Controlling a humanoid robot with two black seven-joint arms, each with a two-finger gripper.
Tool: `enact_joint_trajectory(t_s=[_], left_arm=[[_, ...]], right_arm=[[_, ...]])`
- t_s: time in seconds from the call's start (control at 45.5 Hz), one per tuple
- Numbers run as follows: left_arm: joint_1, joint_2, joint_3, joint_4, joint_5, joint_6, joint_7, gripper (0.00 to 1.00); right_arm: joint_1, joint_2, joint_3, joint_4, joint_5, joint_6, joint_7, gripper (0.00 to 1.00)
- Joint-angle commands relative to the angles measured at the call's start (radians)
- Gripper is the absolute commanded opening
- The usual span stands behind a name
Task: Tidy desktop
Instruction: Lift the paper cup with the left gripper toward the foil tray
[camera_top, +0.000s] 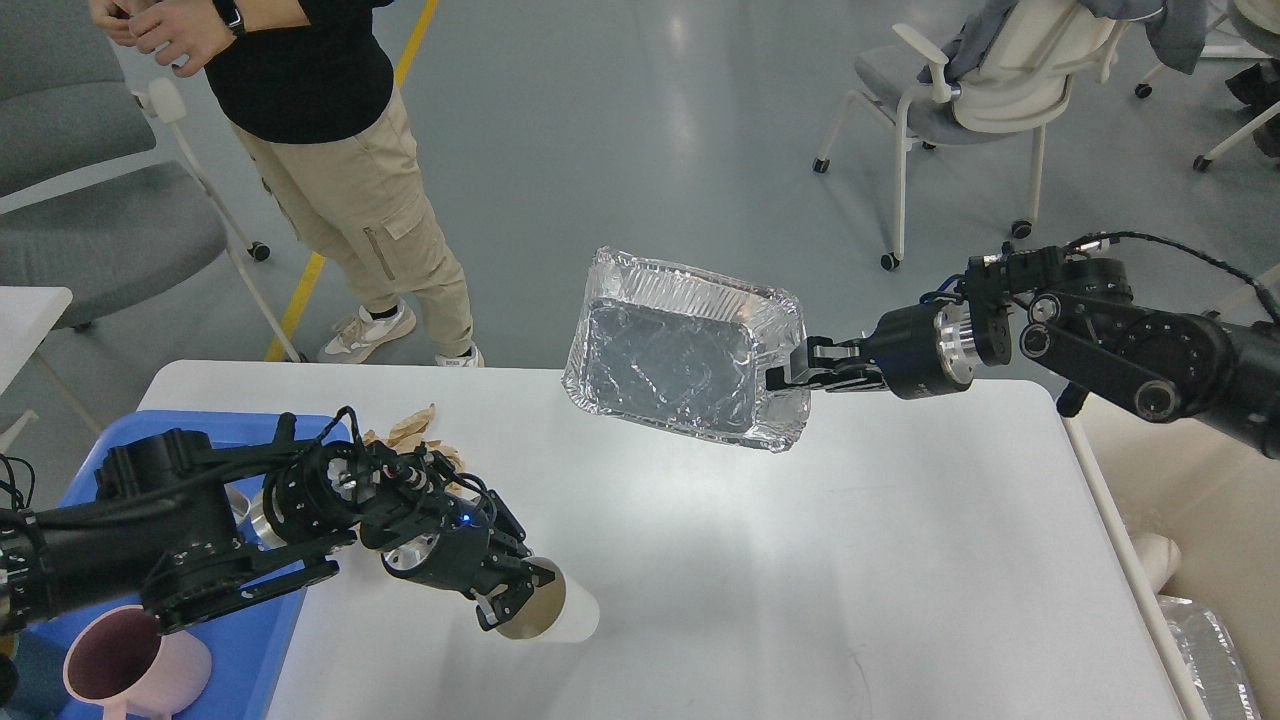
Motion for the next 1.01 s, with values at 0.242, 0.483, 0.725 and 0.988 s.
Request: enact_joint_trajectory(t_s=[0.242, 0.483, 0.725, 0.988], left_arm=[[0.157, 0.345, -0.118, -0.172, -0.050, 0.060, -0.045, 0.00], [0.294, 0.563, -0.233, -0.200, -0.314, 0.177, -0.048, 0.01], [0.415, 0.729, -0.354, -0.272, -0.737, 0.284, -0.082, 0.01], [0.423, 0.809, -0.434, -0.304, -1.049, 0.327, -0.095, 0.02]], right_arm=[[-0.016, 0.006, -0.010, -0.009, -0.002, 0.000, -0.002, 0.00], [-0.016, 0.012, -0.011, -0.010, -0.002, 0.000, -0.002, 0.00], [-0.014, 0.009, -0.011, -0.010, -0.002, 0.000, -0.002, 0.00], [-0.007, 0.015, -0.011, -0.010, 0.000, 0.000, -0.002, 0.00]])
